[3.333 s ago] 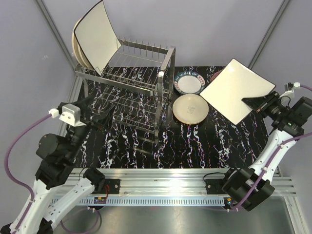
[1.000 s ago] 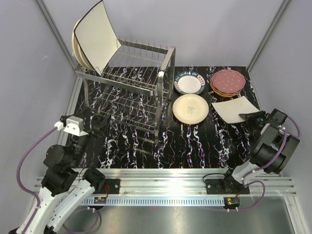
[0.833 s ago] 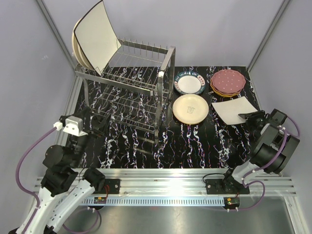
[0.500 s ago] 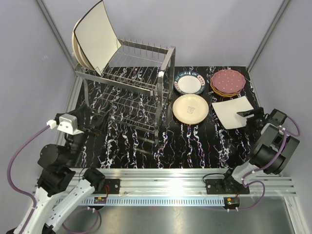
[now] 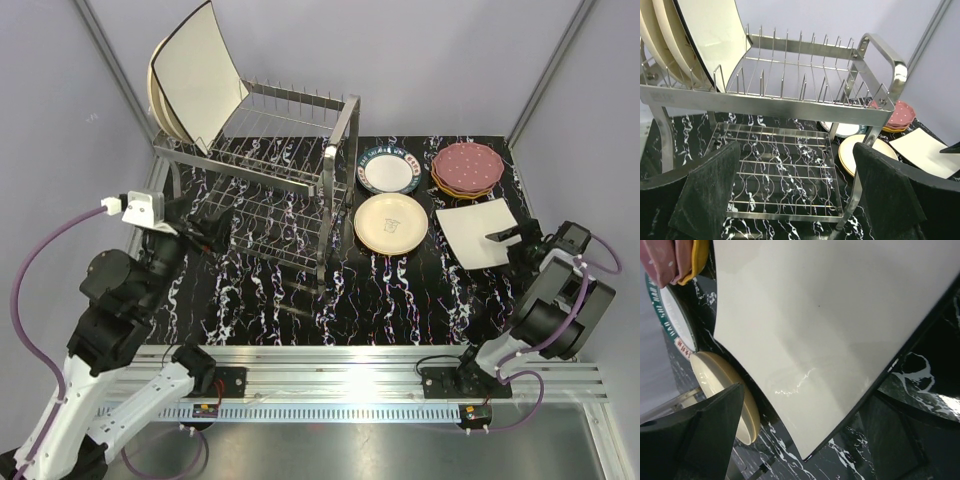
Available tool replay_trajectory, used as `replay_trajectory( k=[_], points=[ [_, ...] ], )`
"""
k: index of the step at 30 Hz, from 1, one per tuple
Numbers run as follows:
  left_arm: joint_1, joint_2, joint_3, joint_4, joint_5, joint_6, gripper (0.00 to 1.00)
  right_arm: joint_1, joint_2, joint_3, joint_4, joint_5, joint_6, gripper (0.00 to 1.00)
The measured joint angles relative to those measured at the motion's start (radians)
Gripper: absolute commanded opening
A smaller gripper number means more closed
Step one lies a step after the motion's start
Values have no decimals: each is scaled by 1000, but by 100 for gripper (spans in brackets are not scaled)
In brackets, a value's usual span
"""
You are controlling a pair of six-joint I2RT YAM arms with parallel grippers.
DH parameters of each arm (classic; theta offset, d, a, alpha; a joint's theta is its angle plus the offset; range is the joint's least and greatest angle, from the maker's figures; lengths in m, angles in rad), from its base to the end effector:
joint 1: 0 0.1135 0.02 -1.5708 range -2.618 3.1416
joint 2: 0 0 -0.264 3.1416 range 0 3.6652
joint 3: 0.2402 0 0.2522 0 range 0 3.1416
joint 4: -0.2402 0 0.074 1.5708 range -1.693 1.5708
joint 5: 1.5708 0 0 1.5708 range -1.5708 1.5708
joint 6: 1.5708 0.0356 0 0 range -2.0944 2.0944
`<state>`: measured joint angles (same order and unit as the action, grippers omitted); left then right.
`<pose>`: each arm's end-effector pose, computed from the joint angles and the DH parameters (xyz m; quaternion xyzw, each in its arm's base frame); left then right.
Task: Unload the plates from the dish rack
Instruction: Place the plate on the table
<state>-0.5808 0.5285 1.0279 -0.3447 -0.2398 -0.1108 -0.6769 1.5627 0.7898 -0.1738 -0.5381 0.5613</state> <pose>0.0762 -0.0399 0.4333 0.0620 0.6491 -0.1824 0.7359 0.2423 -0.1713 0.1646 0.4660 0.7945 0.2355 0.3101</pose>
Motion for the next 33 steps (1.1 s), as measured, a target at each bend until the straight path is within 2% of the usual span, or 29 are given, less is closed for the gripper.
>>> replay_trajectory(
  k=[7,15,19,22,27,29,33],
  points=[
    [0,97,79,-62,-58,-56,99,0,-18,64,-140,104,-60,100],
    [0,122,127,-82,-130,-88,99,-4,-55,92,-236,111,-133,100],
    [0,121,139,-86,-181,-101,99,-4,-145,92,-289,97,-191,100],
    [0,126,145,-107,-209,-100,99,-4,-224,105,-317,11,-276,100],
    [0,155,169,-137,-230,-80,99,11,-282,177,-401,-333,-527,100],
    [0,167,181,-140,-233,-64,99,56,-291,217,-460,-428,-638,100],
    [0,204,237,-165,-222,15,99,204,-317,264,-539,-509,-797,100]
  ],
)
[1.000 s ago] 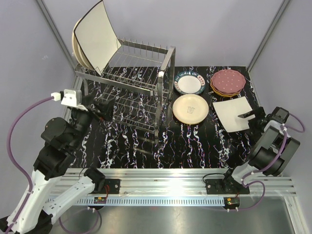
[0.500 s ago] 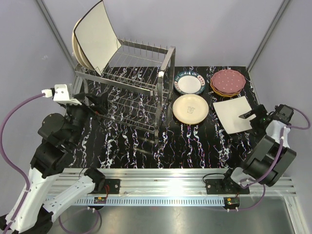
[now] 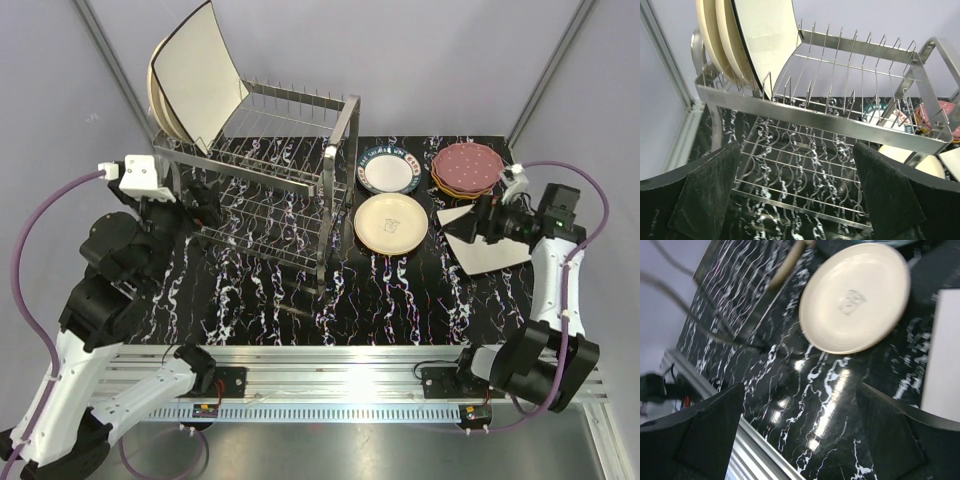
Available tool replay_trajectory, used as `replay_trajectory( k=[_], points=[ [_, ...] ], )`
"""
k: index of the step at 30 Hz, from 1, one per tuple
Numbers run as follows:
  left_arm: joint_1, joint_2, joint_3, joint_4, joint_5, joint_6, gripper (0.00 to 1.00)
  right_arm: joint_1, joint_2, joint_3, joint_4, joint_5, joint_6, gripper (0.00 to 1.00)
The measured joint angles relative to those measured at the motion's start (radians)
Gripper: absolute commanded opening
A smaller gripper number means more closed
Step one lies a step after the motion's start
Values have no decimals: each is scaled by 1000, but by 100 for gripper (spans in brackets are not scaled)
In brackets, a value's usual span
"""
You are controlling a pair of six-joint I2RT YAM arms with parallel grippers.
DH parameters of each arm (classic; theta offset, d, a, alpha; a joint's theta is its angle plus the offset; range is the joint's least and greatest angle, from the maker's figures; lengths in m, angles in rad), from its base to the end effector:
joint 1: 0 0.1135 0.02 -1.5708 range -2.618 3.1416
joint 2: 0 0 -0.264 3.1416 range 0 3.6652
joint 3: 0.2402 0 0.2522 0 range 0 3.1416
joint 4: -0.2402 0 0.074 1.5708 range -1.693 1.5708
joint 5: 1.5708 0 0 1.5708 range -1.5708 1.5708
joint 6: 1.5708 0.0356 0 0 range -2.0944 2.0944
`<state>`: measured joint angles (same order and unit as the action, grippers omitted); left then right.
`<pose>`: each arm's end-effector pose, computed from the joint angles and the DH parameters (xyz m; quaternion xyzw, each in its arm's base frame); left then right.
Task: Unload the plates from the dish rack
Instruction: Place the plate on the table
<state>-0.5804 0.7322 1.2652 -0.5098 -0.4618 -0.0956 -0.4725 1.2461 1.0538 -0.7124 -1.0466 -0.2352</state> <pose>0.1007 -0.0471 0.4686 0.0044 0.6997 -0.0800 0.7099 0.2317 -0.0838 0.3036 -0.0653 0.8322 0.3449 0.4293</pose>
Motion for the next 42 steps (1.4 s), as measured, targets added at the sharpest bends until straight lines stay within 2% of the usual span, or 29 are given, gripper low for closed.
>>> replay_trajectory(
  k=[4,8,17,24,28,35,42],
  points=[
    [2,88,114,-50,3,57,99,124,-35,6,-34,-18,-84,99],
    [30,160,184,-78,24,61,99,167,-59,-7,-2,3,-82,100],
    [327,351,379,-181,285,-72,99,171,-91,-28,38,96,-27,100],
    [464,404,500,-206,469,-218,99,171,-209,-35,38,131,-34,100],
    [505,422,555,-187,518,-287,99,171,-240,-38,39,134,-43,100],
    [541,483,581,-153,583,-359,87,171,-256,-45,38,138,-54,100],
    [542,547,581,-145,560,-337,76,171,-263,-49,38,138,-57,100]
  ],
)
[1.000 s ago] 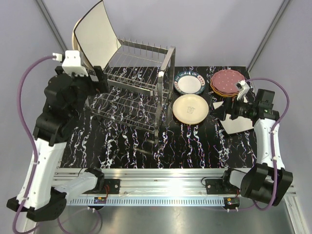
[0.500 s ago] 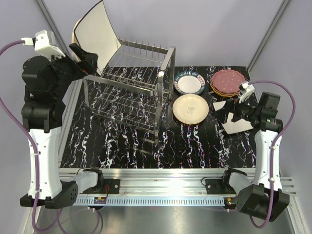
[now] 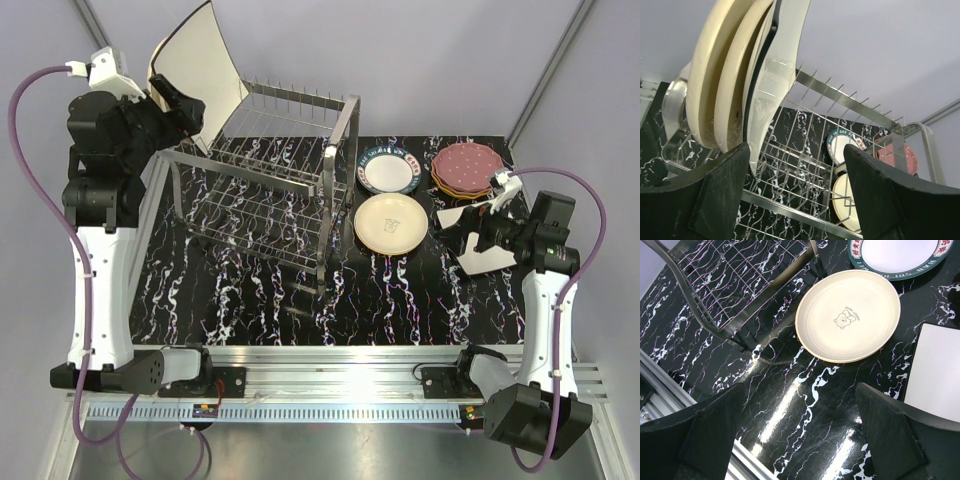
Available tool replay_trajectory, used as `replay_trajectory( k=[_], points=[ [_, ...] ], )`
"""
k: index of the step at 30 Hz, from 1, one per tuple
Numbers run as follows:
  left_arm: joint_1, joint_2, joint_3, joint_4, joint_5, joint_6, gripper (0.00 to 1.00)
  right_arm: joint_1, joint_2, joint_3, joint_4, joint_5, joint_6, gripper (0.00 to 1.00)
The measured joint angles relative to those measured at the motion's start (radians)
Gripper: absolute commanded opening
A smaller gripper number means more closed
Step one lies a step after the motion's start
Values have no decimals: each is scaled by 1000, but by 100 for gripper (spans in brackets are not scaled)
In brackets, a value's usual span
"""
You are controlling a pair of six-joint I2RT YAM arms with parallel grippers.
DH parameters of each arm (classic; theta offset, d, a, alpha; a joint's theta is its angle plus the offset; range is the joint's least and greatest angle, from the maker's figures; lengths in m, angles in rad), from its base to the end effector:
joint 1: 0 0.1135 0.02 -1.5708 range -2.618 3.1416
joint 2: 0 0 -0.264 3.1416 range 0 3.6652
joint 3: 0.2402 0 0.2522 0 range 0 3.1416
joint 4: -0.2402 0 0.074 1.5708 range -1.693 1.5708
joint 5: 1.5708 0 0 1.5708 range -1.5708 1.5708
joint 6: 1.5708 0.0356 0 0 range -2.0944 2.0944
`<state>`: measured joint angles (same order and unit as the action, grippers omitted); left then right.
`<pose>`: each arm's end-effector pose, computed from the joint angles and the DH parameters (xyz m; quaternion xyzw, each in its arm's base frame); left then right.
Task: Unload the plates from the dish rack
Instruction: Place the plate on the table, then grab a plate with the left arm
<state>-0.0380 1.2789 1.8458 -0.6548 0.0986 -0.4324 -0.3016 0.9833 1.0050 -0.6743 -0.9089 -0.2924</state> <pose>0.2272 -0.0121 0.5389 -0.1117 0.7288 -0.1925 0.6475 0.1931 -0.0306 0.3403 -0.1908 0.8064 0.2598 0.4959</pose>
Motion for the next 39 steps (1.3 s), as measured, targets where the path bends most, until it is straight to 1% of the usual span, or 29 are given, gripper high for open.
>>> replay_trajectory(
  k=[6,9,18,23,24,33,35,39],
  points=[
    [0,11,-10,29,-38,55,72,0,-4,-2,0,0,0,100],
    [0,13,-24,48,-48,80,71,0,-4,-3,0,0,0,100],
    [0,42,-77,83,-61,142,68,0,-4,-10,1,0,0,100],
    [-1,51,-101,127,-60,172,64,0,-4,-11,1,0,-1,100],
    [-1,52,-106,138,-60,177,60,0,-4,-11,1,0,-1,100],
    [-6,46,-246,326,-61,266,52,0,-4,-11,1,0,-6,100],
    [-6,31,-289,380,-62,288,46,0,-4,-11,1,0,-8,100],
    [-3,12,-344,454,-61,327,40,0,-4,-12,1,-1,-9,100]
  ],
)
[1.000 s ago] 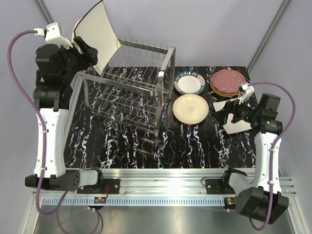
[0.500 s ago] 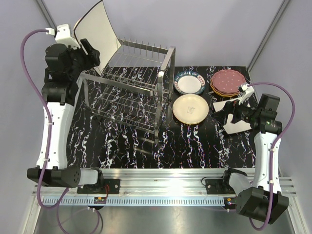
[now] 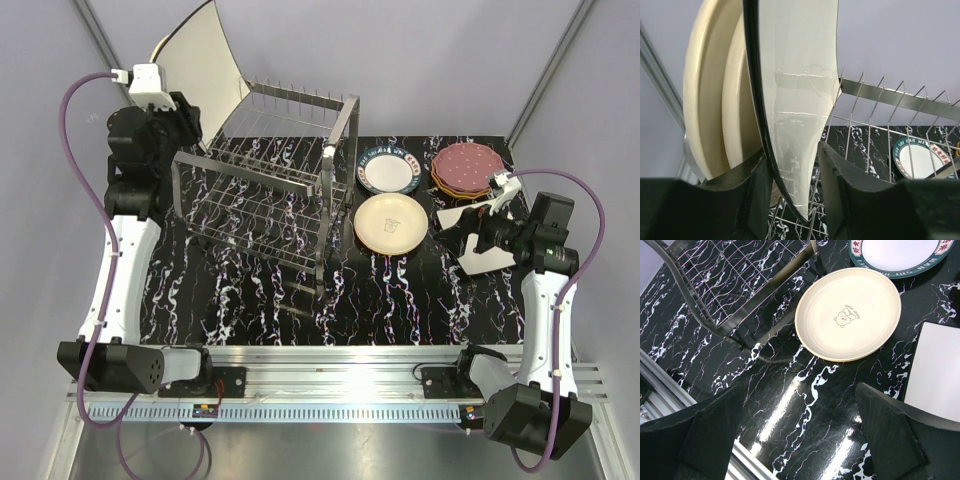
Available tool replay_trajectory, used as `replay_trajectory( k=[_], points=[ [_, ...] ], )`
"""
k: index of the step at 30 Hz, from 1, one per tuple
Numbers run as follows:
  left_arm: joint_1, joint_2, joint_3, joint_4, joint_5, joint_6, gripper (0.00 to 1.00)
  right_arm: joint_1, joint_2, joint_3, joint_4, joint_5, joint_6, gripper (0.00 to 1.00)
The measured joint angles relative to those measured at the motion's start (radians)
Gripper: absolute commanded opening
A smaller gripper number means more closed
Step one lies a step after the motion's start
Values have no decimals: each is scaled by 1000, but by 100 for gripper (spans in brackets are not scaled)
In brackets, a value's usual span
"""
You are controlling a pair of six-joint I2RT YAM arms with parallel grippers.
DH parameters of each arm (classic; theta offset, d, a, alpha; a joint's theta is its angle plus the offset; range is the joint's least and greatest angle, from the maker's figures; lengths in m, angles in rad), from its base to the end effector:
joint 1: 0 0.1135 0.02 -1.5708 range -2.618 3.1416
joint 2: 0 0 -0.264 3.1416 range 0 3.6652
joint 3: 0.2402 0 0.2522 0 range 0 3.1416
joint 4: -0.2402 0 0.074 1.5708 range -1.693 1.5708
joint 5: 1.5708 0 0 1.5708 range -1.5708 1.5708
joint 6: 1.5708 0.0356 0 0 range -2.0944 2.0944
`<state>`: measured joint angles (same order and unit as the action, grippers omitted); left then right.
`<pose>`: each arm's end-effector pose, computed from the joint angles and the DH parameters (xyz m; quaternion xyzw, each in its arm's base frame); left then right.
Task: Unload the plates from the dish rack
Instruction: Grab a plate with the left arm
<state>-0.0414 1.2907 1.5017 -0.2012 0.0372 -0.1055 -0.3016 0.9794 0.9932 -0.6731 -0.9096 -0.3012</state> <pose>0.2833 -0.0131 0.4783 -0.0093 0.7036 -0.0652 0.7076 0.1923 -0.0304 0.3373 -0.1932 0.8067 0.2593 0.4947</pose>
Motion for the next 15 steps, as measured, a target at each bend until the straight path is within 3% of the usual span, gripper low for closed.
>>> replay_trajectory(
  k=[8,9,10,15],
  points=[
    [16,-1,-38,80,3,62,16,0,0,0,0,0,-3,100],
    [19,-1,-41,87,5,64,5,0,0,0,0,0,-3,100],
    [21,-1,-45,97,14,58,2,0,-1,0,0,0,-3,100],
    [30,-9,-72,157,50,63,0,0,-5,0,0,0,-3,100]
  ],
)
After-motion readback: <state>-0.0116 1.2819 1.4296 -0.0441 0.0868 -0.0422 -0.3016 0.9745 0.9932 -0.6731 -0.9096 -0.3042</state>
